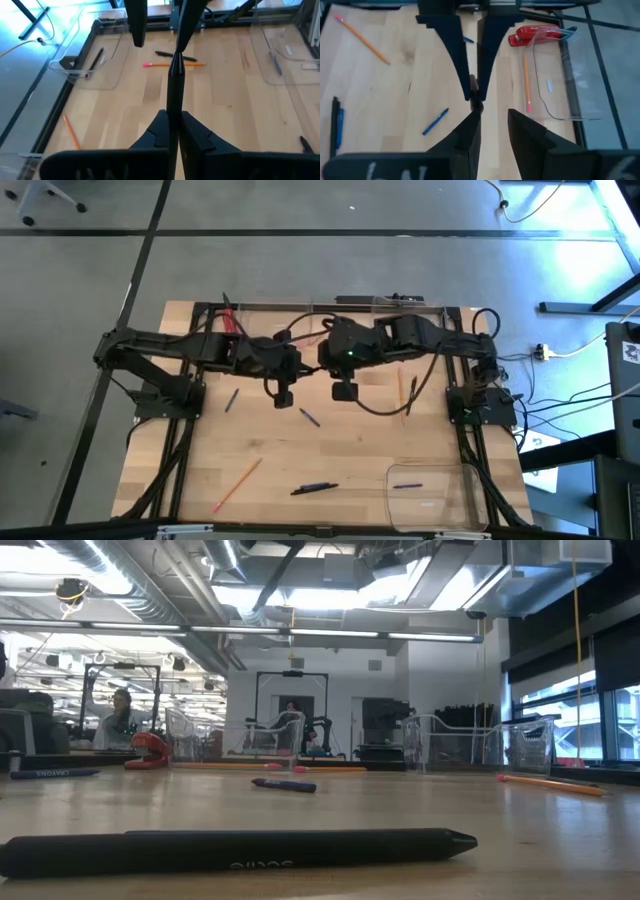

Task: Sort crayons/erasers/pens/pencils in bins
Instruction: Put the black pen into the top right transparent bin

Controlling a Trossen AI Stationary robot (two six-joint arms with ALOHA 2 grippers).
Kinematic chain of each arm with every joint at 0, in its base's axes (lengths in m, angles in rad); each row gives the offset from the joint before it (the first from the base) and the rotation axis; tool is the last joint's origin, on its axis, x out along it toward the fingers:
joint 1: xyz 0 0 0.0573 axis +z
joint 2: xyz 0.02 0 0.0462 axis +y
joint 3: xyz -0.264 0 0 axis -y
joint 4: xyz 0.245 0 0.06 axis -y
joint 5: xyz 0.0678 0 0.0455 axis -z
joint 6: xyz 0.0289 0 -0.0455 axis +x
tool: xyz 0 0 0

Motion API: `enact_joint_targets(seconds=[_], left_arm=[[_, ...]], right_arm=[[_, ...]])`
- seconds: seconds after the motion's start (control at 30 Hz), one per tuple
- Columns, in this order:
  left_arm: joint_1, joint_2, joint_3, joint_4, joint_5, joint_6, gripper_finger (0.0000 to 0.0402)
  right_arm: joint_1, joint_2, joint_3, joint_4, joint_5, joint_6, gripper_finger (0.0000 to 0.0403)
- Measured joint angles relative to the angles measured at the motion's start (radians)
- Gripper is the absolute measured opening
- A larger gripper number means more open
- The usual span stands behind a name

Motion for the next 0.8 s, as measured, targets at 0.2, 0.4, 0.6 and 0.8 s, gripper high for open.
enact_joint_targets(seconds=[0.2,0.4,0.6,0.8], left_arm=[[0.0,0.0,-0.002,-0.007,-0.004,-0.001,0.0006],[0.0,0.0,-0.002,-0.012,-0.007,-0.003,0.0006],[0.0,0.0,0.001,-0.03,-0.033,-0.01,0.0006],[0.009,0.0,0.001,-0.034,-0.033,-0.01,0.0006]], right_arm=[[0.0,0.01,0.0,0.0,0.0,-0.01,0.01],[0.0,0.01,0.001,0.0,0.0,-0.037,0.01],[0.0,0.011,0.001,0.0,-0.006,-0.068,0.01],[0.001,0.011,0.001,0.0,-0.006,-0.078,0.01]])
